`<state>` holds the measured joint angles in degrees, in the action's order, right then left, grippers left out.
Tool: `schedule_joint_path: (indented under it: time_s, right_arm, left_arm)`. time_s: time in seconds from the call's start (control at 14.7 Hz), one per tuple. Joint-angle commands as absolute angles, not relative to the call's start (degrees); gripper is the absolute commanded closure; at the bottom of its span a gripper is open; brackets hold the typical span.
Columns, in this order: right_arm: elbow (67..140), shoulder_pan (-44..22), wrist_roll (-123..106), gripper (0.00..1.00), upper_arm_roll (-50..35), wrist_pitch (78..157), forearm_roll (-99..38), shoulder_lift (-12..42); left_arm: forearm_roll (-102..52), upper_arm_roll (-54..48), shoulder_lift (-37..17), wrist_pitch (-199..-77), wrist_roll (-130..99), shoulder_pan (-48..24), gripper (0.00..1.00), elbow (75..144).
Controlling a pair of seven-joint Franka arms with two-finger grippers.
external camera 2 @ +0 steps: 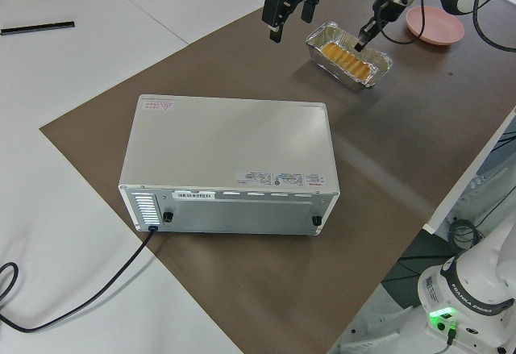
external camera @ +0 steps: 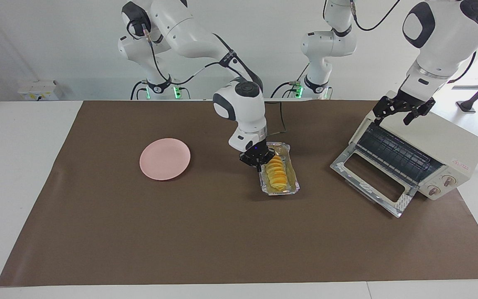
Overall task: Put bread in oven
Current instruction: 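Slide the foil tray with the right gripper toward the oven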
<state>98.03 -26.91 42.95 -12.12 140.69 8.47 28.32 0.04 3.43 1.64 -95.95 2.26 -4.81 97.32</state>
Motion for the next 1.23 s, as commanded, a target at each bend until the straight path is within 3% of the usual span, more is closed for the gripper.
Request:
schedule_joint_path:
  time_s: [0.0, 0.14, 0.27, 0.41, 0.68, 1.16]
  right_arm:
    - [100.98, -25.93, 45.79, 0.93, -12.57, 144.04, 9.76, 26.98]
    - [101.60, -25.93, 45.79, 0.61, -12.57, 145.11, 9.76, 26.98]
    - [101.17, -26.10, 45.97, 0.41, -12.57, 144.49, 9.76, 26.90]
    - [99.33, -25.58, 46.23, 0.00, -12.57, 140.82, 9.67, 26.72]
    - [92.47, -18.82, 44.83, 0.00, -13.09, 124.75, 6.52, 24.97]
    - [92.46, -7.22, 15.68, 0.00, -13.01, 107.77, 2.55, 16.18]
  left_arm:
    - [-0.79, 3.52, 2.64, -96.24, 2.72, -4.57, 0.00, 98.53]
    - [-0.79, 3.52, 2.64, -96.24, 2.72, -4.57, 0.00, 98.53]
    - [-0.79, 3.52, 2.64, -96.24, 2.72, -4.66, 0.00, 98.53]
    - [-0.79, 3.52, 2.64, -96.24, 2.72, -4.57, 0.00, 98.53]
    - [-0.79, 3.52, 2.64, -96.24, 2.72, -4.57, 0.00, 98.53]
    - [-0.79, 3.52, 2.64, -96.24, 2.72, -4.57, 0.00, 98.53]
